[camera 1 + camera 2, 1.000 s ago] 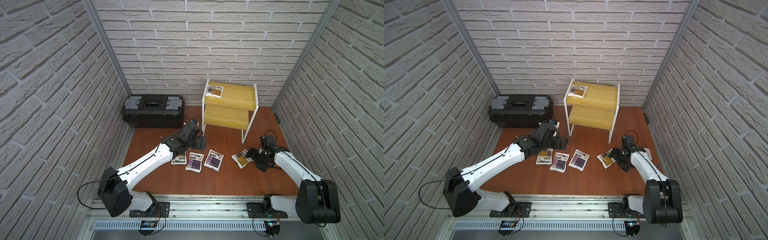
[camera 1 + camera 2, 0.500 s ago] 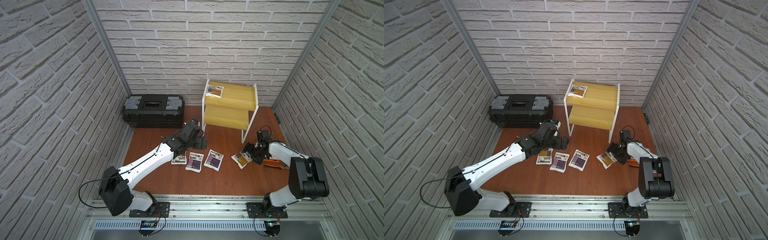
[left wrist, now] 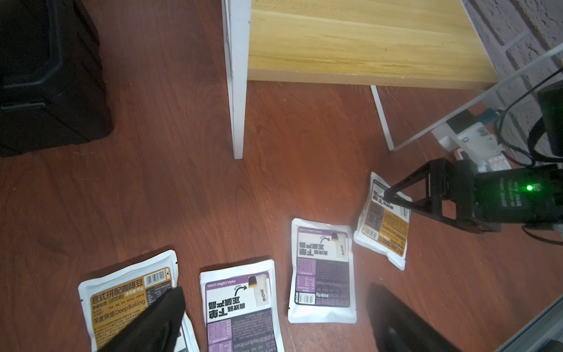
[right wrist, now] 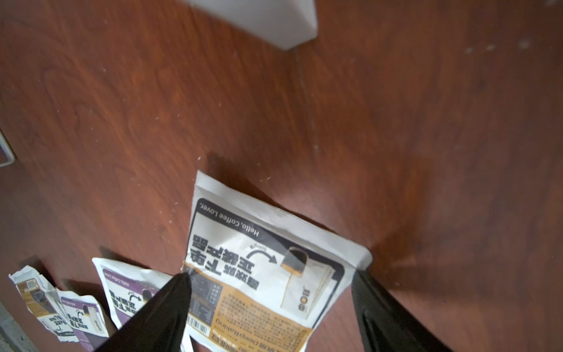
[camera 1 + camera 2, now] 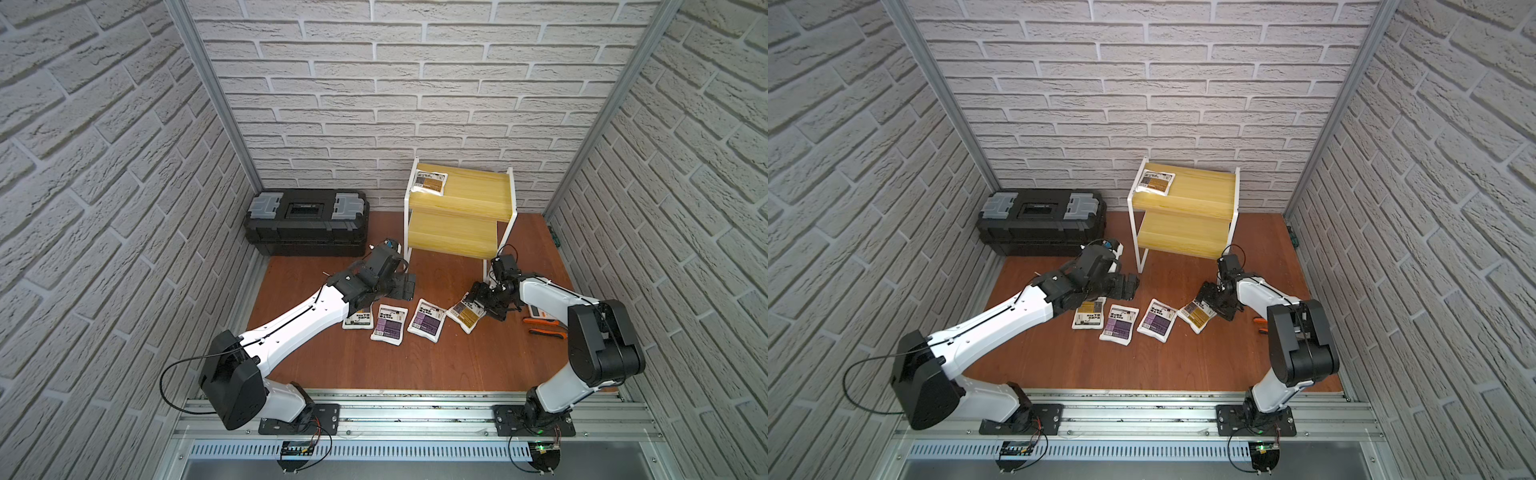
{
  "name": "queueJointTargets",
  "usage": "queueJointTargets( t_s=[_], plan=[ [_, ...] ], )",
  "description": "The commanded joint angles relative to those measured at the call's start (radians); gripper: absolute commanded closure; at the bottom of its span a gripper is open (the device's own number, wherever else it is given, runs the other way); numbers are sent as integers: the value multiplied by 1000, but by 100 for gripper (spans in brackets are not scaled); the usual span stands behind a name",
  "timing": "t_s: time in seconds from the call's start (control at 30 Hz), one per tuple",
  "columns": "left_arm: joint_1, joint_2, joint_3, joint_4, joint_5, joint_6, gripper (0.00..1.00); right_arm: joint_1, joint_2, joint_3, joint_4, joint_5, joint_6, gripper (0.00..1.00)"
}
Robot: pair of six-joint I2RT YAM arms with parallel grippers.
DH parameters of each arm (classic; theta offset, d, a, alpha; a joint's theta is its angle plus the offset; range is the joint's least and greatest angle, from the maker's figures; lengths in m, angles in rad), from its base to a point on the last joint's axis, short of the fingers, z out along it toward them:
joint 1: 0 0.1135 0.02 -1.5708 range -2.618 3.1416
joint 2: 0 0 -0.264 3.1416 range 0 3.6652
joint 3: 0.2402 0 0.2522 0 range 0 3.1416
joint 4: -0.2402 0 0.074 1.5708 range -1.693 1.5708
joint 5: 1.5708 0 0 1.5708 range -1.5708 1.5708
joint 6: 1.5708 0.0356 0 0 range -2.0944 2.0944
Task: Place the bagged coffee beans on the shelf by color
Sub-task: Pick up the bagged coffee beans at the center of the board.
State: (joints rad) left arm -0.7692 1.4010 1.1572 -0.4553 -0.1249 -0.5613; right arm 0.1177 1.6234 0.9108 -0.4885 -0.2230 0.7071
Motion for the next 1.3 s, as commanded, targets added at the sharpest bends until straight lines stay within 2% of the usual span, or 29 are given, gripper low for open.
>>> queueJointTargets(
  t_s=[0.0, 0.3, 0.53, 0.77, 0.87, 1.27],
  plan=[
    [-4, 8, -23, 27, 11, 7, 2, 36, -31, 4, 7, -13, 29, 13],
    [-21, 87, 6, 14, 21, 40, 1, 35, -233, -160, 7, -26, 125, 12],
    [-61, 188, 69, -5, 8, 80, 2, 36, -387, -407, 214, -90, 344, 12],
    [-95, 288, 131, -22, 3, 92, 1, 36, -519, -556, 356, -31, 464, 13],
    [-110, 344, 174, -41, -7, 107, 2, 36, -530, -588, 395, -16, 483, 15],
    [-183, 576, 403, -157, -16, 152, 1, 36, -417, -618, 506, -43, 482, 18]
  ],
)
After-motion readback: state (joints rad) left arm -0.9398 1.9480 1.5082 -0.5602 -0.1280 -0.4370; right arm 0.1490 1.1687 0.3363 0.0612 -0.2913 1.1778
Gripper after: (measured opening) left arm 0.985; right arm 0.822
